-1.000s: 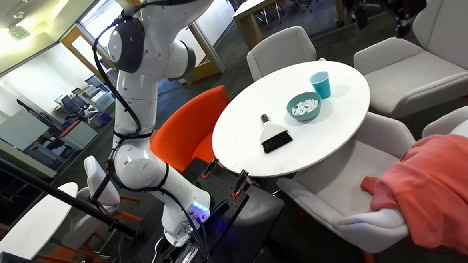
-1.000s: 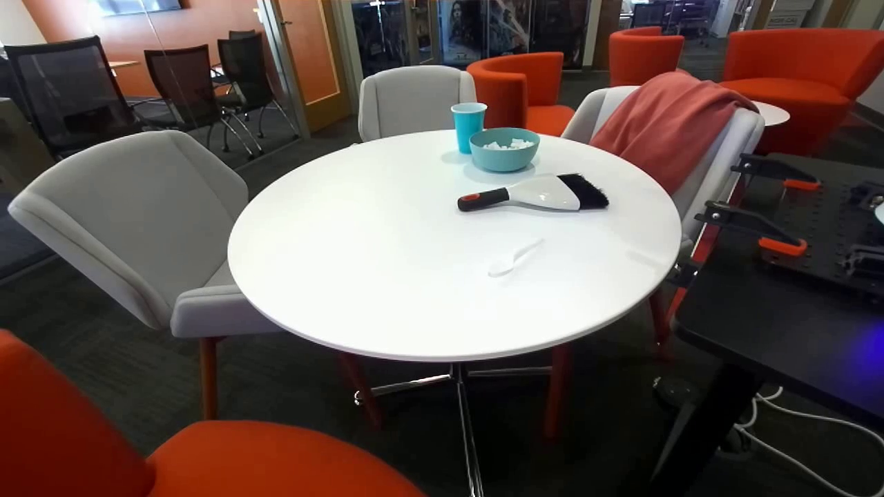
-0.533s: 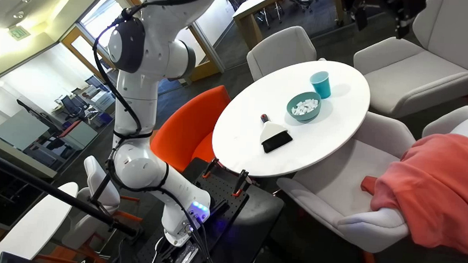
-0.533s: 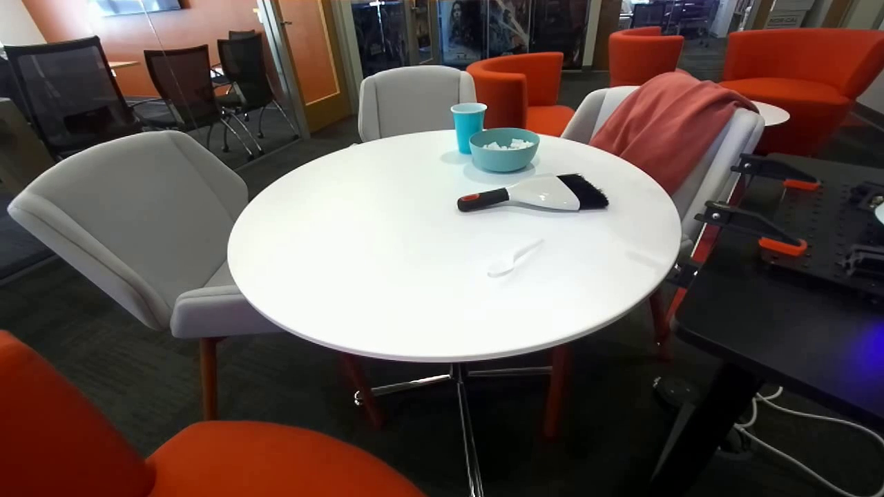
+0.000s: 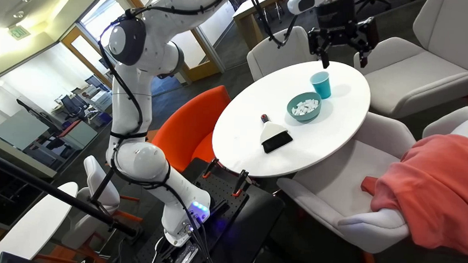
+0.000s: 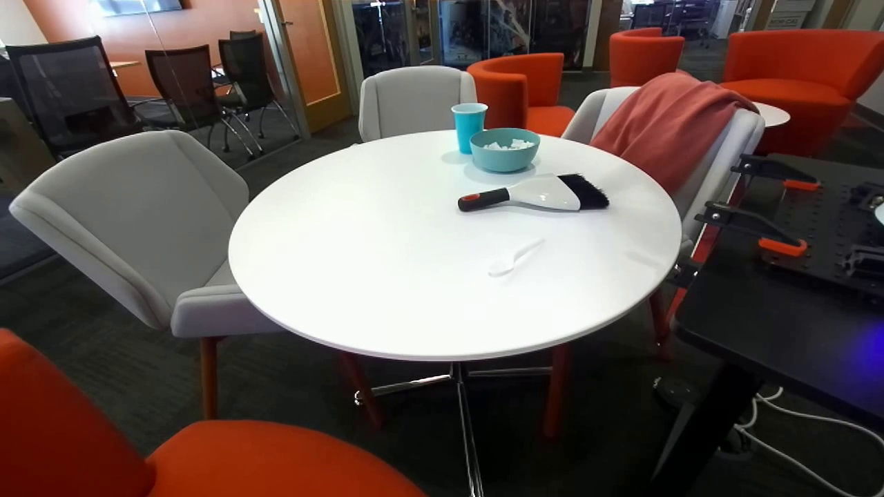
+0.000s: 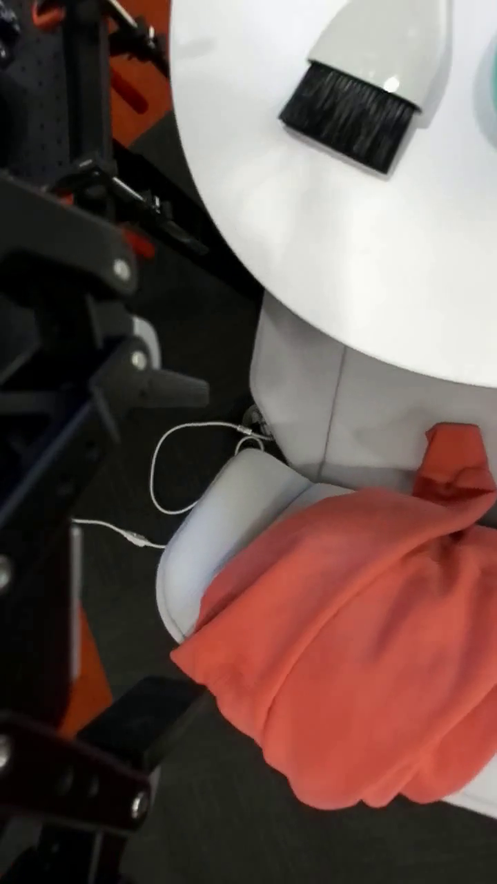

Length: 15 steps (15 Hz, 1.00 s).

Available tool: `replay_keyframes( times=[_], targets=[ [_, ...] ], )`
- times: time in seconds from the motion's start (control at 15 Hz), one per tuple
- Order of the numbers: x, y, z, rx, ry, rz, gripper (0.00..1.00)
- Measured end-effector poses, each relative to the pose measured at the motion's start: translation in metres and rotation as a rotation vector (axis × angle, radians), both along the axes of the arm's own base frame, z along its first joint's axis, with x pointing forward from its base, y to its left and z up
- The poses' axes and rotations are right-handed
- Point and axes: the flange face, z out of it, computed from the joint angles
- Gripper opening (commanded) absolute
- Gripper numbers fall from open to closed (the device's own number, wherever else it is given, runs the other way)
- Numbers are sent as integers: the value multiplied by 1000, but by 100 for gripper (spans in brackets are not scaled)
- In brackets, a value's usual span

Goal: Move the paint brush to the left

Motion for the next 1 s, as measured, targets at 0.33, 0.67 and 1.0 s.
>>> replay_keyframes(
  times=[0.33,0.67,1.0],
  targets=[
    [-8,61,-24,-70,20,262,100],
    [-16,69,-28,-77,31,284,100],
    [5,117,-67,21,86,459,100]
  ],
)
